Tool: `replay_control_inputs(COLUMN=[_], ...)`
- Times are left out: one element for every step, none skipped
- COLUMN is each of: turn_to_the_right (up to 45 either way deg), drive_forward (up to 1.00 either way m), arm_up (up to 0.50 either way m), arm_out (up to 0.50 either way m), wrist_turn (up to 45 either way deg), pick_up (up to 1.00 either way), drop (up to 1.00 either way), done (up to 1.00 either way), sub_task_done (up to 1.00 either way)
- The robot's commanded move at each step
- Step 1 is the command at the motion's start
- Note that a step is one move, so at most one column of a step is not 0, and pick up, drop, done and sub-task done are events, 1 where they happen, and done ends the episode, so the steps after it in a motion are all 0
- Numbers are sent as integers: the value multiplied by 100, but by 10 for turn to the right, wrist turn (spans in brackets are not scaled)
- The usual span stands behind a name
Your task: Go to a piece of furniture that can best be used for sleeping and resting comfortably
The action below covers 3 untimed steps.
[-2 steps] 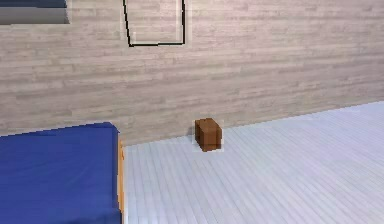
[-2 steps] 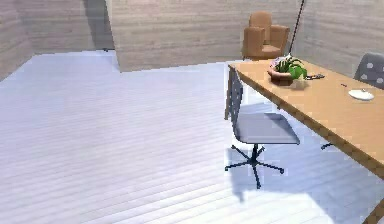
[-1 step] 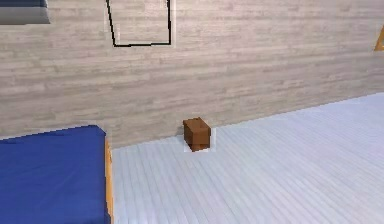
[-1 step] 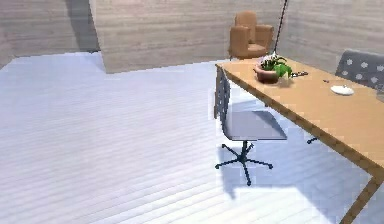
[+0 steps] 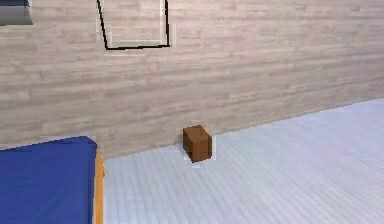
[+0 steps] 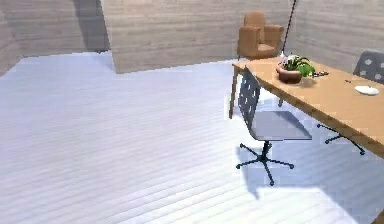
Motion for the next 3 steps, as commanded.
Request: replay_control_inputs(turn_to_the_right=[-450,-180,0], drive_forward=[0,0,0], arm_up=[0,0,0], arm_out=[0,0,0], wrist_turn=[0,0,0], pick_up=[0,0,0], drop=[0,0,0], done=[0,0,100], sub_task_done=[0,0,0])
